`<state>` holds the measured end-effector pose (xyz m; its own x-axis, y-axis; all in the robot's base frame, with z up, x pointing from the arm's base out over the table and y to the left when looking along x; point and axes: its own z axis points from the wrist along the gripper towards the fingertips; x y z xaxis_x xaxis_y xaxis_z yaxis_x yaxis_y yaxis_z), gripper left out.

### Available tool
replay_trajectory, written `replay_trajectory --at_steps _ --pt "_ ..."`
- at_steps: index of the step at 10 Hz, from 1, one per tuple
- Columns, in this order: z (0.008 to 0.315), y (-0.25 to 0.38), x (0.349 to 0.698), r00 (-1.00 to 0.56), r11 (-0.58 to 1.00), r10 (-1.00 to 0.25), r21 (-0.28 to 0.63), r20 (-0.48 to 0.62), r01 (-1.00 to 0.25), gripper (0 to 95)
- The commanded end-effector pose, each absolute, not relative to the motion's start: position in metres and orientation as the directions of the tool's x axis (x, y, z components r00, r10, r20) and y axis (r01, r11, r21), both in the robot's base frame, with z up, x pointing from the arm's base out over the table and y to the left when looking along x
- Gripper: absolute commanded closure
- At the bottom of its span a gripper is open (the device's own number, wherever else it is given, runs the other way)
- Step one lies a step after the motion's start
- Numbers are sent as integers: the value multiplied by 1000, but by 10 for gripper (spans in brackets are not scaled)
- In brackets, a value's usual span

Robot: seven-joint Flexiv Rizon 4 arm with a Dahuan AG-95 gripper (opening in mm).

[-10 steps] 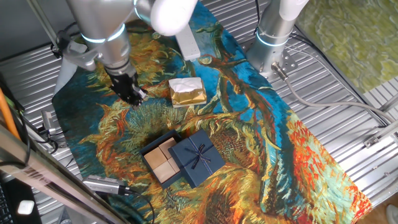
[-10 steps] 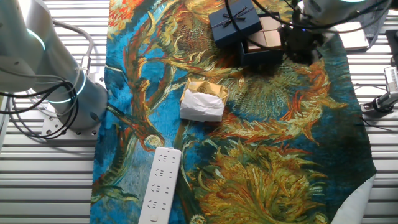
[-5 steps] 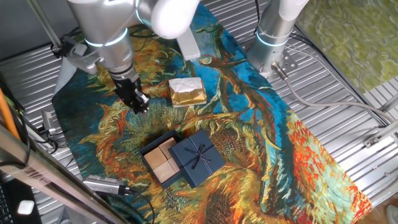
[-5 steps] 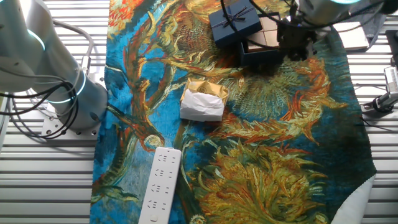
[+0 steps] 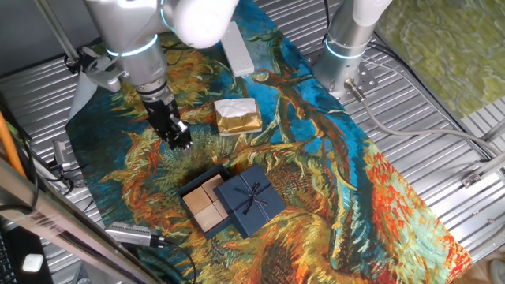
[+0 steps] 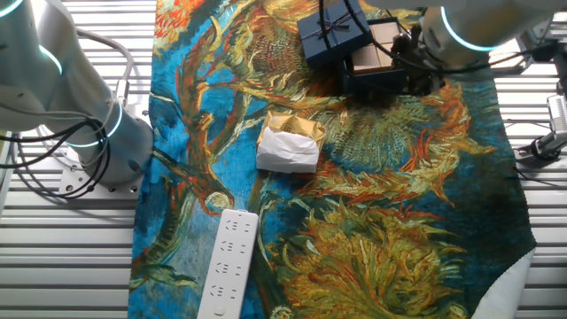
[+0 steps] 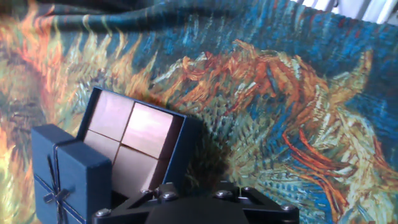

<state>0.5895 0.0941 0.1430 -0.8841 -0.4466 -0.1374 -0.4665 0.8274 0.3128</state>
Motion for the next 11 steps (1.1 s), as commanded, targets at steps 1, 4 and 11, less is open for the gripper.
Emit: replay_trajectory --at_steps 1,4,11 --pt "144 94 589 -860 809 -497 296 -116 -507 570" --pt "144 94 589 -843 799 -531 279 -89 -533 570" --pt "144 94 589 -724 708 -690 193 -16 -679 570"
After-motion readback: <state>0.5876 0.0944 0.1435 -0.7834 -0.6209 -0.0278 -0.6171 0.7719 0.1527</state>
